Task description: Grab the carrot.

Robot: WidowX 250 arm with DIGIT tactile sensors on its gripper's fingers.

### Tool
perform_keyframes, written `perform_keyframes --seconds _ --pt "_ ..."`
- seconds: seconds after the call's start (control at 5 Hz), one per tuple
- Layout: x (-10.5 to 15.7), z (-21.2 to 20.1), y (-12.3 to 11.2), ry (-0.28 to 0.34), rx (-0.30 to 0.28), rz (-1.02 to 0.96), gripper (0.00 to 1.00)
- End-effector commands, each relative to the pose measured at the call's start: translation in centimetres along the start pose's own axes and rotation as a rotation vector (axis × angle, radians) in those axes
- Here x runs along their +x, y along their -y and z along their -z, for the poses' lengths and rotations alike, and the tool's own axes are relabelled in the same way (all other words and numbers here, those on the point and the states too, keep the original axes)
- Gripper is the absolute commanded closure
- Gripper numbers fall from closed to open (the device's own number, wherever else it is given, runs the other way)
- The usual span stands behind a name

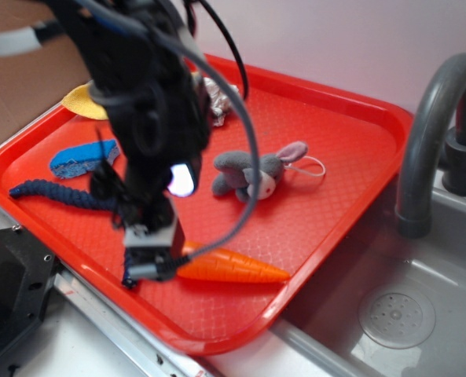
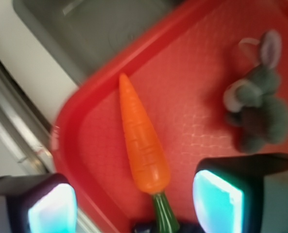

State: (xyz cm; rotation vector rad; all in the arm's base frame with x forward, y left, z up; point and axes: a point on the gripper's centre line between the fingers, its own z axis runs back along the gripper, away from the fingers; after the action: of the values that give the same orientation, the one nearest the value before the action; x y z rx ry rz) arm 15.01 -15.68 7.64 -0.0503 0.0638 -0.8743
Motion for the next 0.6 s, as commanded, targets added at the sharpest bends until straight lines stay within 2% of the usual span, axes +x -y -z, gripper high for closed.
perform_keyframes --seconds 0.0,0.2,0.4 --pt "-0.8 2.2 -0.3 -0.040 -0.004 0.018 0.00" --pt "-0.7 3.6 -0.4 -0.081 -0.027 0.071 0.00" --pt "-0.6 3.5 -0.7 -0.132 0.028 0.026 0.00"
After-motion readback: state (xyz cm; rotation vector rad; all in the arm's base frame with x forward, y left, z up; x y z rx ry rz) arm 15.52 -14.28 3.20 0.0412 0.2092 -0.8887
